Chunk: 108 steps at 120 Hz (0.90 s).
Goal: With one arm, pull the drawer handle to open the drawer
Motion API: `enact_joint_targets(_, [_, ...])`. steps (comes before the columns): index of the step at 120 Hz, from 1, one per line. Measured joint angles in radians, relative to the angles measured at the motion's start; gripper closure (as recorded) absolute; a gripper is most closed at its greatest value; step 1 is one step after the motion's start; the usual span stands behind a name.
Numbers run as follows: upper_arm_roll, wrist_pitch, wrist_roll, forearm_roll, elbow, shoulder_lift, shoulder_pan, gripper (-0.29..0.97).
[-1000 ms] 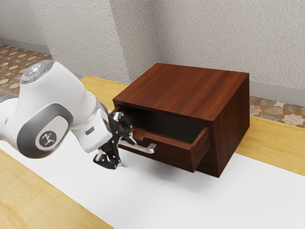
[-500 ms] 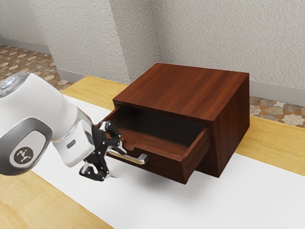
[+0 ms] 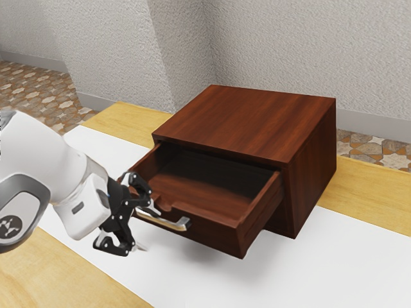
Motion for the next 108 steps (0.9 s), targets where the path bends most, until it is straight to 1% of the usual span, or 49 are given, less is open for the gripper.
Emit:
enact_joint_targets(13, [-0.001,-0.001,-0.003,0.001,-0.016,-0.017,0.000,0.23])
enact_joint_targets(23, [-0.002,-0.004,-0.006,0.001,-0.024,-0.034,0.001,0.26])
enact_joint_targets(37, [-0.029,-0.007,-0.010,0.000,-0.031,-0.051,0.004,0.30])
enact_joint_targets(55, [-0.051,-0.010,-0.019,0.000,-0.039,-0.057,0.007,0.26])
enact_joint_targets(88, [-0.053,-0.025,-0.033,0.002,-0.072,-0.113,0.010,0.30])
enact_joint_targets(91, [-0.053,-0.025,-0.035,0.003,-0.077,-0.118,0.010,0.29])
enact_joint_targets(95, [-0.053,-0.025,-0.037,0.004,-0.081,-0.124,0.010,0.22])
enact_joint_targets(99, [-0.055,-0.028,-0.038,0.004,-0.081,-0.128,0.011,0.21])
enact_joint_targets(103, [-0.075,-0.040,-0.039,0.003,-0.051,-0.141,0.018,0.19])
enact_joint_targets(108, [-0.165,-0.094,-0.045,0.002,0.087,-0.170,0.038,0.16])
